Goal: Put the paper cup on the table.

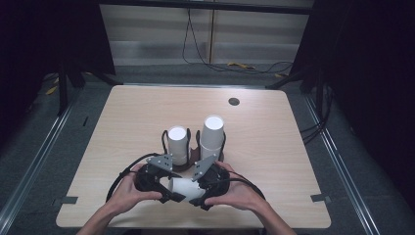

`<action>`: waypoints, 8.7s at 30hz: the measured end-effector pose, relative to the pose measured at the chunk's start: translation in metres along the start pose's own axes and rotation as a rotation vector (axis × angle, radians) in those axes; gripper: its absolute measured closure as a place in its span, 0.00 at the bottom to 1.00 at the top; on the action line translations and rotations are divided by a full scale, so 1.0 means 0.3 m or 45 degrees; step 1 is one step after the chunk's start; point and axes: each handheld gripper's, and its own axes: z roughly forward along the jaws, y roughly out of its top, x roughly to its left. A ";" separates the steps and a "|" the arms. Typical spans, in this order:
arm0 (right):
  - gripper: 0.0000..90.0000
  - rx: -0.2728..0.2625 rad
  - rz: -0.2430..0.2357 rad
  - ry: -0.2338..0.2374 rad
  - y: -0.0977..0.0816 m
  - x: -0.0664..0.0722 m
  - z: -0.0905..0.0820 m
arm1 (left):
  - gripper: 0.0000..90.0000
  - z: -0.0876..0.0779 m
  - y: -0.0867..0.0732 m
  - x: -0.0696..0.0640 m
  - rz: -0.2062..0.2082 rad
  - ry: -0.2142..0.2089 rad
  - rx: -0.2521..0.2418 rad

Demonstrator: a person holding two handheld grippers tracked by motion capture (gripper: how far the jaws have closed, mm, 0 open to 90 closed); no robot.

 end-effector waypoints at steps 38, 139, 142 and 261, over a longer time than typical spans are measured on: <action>0.16 -0.208 0.222 0.017 -0.125 -0.059 -0.077 | 0.37 -0.041 -0.014 -0.003 -0.023 0.084 -0.219; 0.26 -0.596 0.300 0.090 -0.182 -0.058 -0.122 | 0.19 -0.030 -0.130 -0.026 -0.088 0.181 -0.340; 0.26 -0.580 0.310 0.084 -0.185 -0.058 -0.124 | 0.18 -0.047 -0.144 -0.018 -0.102 0.227 -0.362; 0.20 0.419 0.698 -0.507 -0.233 -0.515 -0.303 | 0.17 -0.098 -0.220 0.024 -0.128 0.371 -0.335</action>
